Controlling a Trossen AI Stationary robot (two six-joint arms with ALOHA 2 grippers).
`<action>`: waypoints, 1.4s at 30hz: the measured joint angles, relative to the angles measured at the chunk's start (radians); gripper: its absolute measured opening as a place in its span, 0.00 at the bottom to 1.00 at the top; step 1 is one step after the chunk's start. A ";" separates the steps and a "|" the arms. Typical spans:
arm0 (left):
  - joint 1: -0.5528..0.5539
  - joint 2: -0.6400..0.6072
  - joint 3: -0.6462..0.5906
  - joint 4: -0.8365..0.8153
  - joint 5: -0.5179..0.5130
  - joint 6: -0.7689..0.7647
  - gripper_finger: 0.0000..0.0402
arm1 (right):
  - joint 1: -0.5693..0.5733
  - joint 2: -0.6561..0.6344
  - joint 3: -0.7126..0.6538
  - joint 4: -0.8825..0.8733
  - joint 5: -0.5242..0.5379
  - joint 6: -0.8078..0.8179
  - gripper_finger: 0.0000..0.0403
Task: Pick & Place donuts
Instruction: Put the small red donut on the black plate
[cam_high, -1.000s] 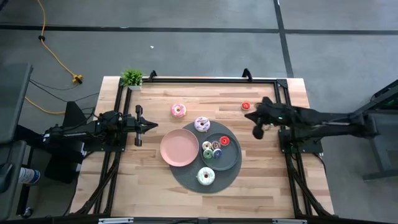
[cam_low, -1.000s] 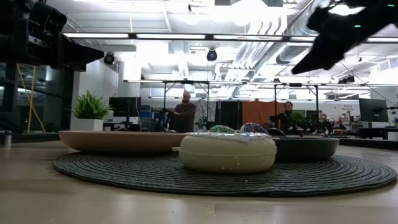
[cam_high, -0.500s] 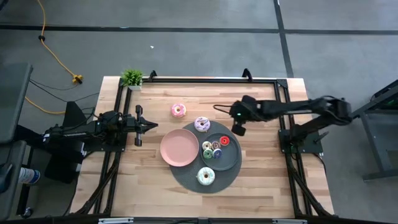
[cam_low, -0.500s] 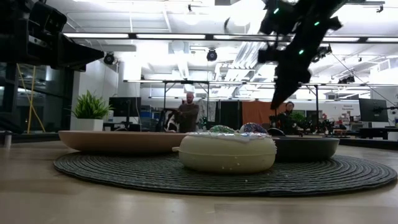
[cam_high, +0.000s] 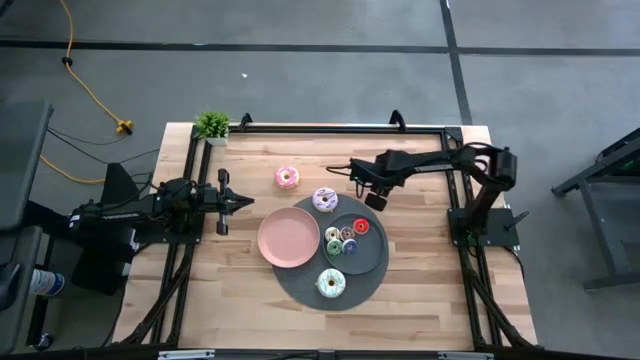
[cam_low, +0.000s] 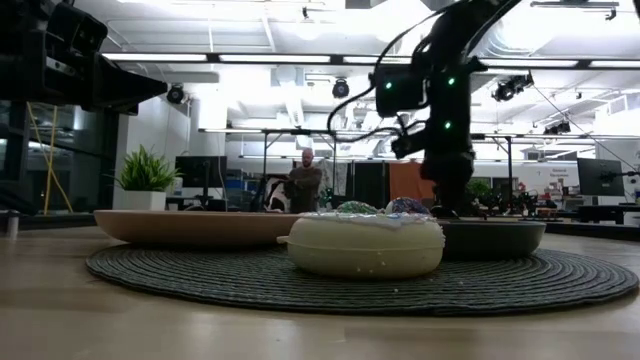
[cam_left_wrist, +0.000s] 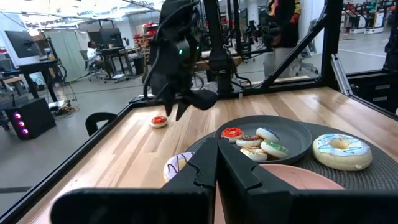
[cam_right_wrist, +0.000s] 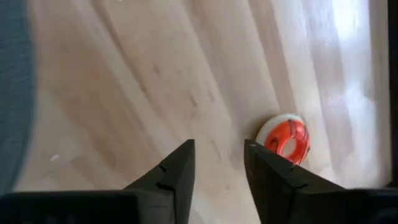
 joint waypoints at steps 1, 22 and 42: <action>0.000 0.000 0.000 0.000 0.000 0.000 0.00 | -0.001 0.014 0.009 0.000 0.011 -0.004 0.33; 0.000 0.000 0.000 0.000 0.000 0.000 0.00 | -0.053 0.244 0.185 -0.155 0.023 0.178 0.56; 0.000 0.000 0.000 0.000 0.000 0.000 0.00 | -0.132 0.246 0.159 -0.224 0.130 0.103 0.56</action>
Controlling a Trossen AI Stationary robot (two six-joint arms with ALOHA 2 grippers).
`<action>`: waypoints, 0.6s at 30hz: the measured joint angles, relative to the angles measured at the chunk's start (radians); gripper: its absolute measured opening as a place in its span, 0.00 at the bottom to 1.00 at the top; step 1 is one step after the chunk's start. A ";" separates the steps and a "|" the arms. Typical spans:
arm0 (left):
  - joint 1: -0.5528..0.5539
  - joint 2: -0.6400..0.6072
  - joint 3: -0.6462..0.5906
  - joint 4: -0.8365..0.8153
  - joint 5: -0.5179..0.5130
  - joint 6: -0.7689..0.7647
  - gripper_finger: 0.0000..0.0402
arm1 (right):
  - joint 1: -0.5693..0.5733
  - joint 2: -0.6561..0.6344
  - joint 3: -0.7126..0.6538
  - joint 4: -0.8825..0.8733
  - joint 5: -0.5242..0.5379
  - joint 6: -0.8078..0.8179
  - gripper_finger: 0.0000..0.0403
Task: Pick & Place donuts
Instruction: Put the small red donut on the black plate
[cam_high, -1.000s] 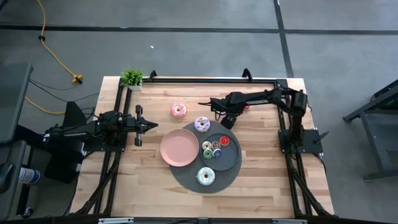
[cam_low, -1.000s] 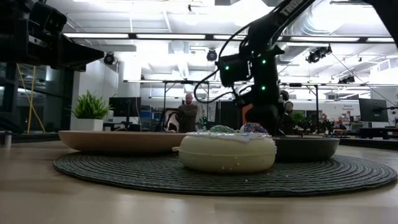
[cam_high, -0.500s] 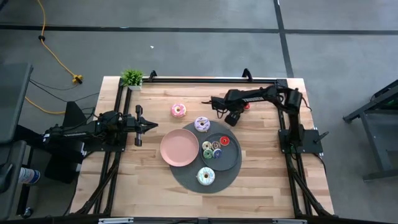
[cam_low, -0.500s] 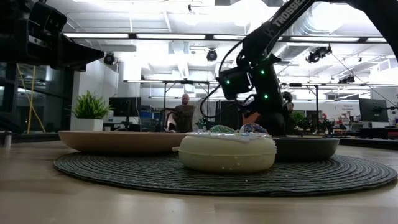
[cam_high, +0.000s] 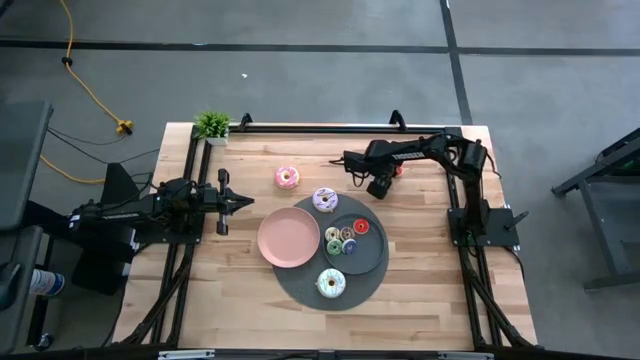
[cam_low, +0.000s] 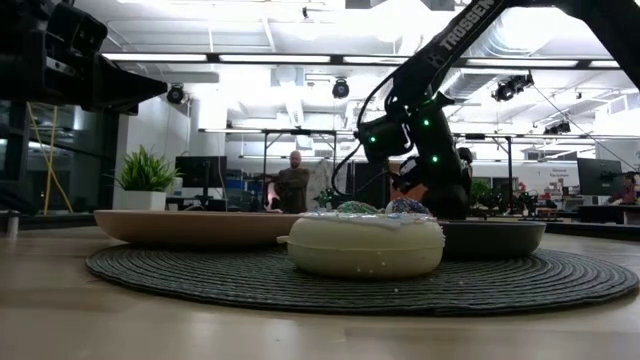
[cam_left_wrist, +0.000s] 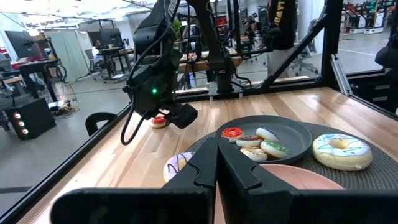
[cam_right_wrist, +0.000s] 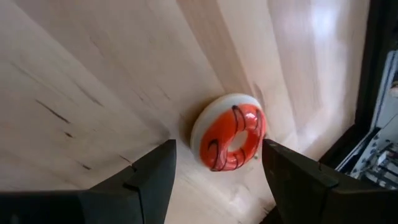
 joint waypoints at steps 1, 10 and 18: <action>0.000 0.000 0.000 0.000 0.000 0.000 0.00 | 0.000 0.000 -0.005 0.001 -0.005 0.000 0.56; 0.000 0.000 0.000 0.000 0.000 0.000 0.00 | 0.002 -0.004 -0.044 0.052 0.002 0.000 0.55; 0.000 0.000 0.000 0.000 0.000 0.000 0.00 | 0.003 -0.003 -0.049 0.064 0.014 -0.006 0.47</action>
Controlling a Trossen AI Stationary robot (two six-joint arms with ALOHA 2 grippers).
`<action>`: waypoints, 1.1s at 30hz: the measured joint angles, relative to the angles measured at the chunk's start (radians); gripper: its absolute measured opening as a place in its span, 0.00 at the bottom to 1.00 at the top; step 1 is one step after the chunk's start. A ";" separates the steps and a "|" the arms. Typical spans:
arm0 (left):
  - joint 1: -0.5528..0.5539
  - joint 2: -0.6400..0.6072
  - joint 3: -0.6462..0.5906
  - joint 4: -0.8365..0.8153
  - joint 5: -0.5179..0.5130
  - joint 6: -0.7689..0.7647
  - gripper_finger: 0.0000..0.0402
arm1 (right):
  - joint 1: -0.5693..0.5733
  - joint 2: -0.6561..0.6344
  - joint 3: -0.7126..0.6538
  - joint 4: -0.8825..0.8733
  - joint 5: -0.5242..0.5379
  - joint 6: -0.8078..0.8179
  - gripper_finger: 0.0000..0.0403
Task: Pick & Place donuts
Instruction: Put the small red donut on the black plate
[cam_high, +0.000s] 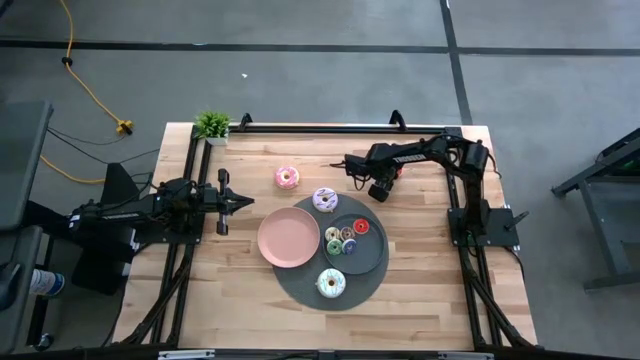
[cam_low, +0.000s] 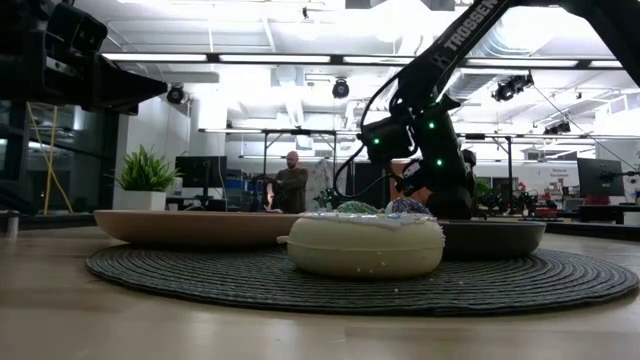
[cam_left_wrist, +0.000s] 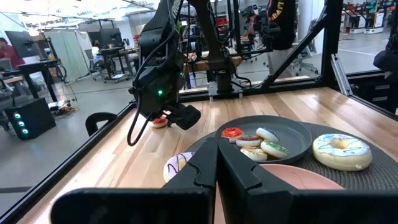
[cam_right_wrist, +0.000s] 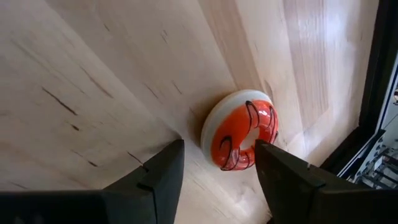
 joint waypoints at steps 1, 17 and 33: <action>0.000 0.000 0.000 0.000 0.000 0.000 0.00 | 0.000 0.000 0.000 0.001 0.000 -0.006 0.45; 0.000 0.000 0.000 0.000 0.000 0.000 0.00 | -0.004 0.003 -0.002 0.012 0.021 -0.013 0.26; 0.000 0.000 0.000 0.000 0.000 0.000 0.00 | -0.003 -0.030 -0.001 0.011 0.018 -0.013 0.19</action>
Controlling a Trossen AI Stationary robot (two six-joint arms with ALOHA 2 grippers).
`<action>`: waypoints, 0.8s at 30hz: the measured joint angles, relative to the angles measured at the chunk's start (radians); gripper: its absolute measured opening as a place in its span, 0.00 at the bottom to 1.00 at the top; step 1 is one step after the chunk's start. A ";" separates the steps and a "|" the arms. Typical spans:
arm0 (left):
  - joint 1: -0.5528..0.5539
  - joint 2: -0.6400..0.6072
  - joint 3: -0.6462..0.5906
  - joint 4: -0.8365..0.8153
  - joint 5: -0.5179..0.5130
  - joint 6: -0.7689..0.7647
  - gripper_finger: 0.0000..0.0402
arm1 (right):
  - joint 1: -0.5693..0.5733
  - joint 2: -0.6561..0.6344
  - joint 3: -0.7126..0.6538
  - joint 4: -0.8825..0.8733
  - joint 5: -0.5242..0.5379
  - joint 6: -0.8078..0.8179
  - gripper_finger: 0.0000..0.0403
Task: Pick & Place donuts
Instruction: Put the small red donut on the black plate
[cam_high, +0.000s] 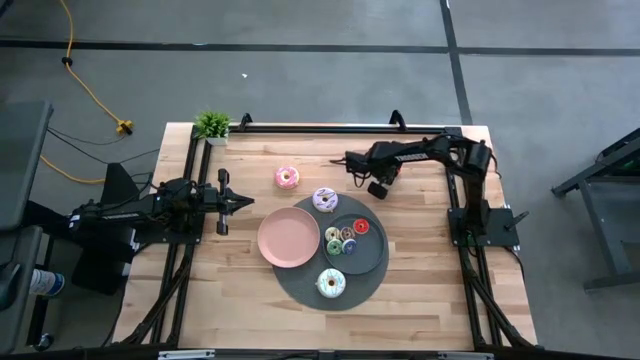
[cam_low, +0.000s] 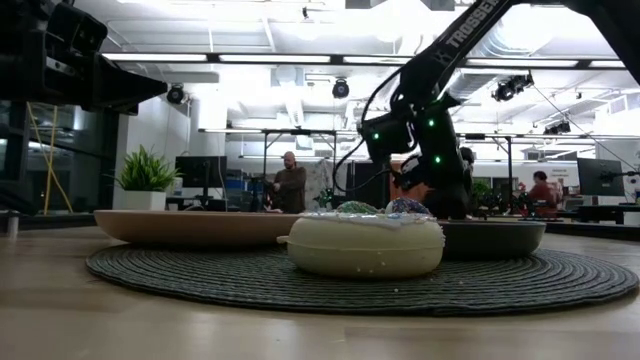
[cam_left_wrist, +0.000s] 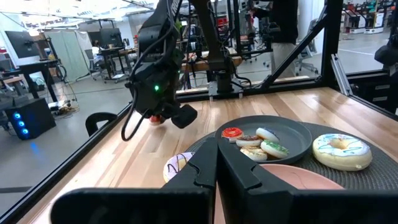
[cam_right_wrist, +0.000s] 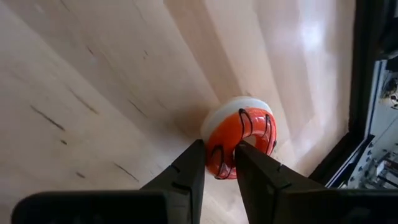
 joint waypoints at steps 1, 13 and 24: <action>0.000 0.000 0.000 0.000 0.000 0.000 0.00 | 0.000 -0.009 0.000 -0.002 0.000 -0.004 0.19; 0.000 0.000 0.000 0.000 0.000 0.000 0.00 | 0.042 -0.187 0.000 -0.036 -0.070 -0.019 0.19; 0.000 0.000 0.000 0.000 0.000 0.000 0.00 | 0.184 -0.369 0.001 -0.123 -0.130 -0.026 0.19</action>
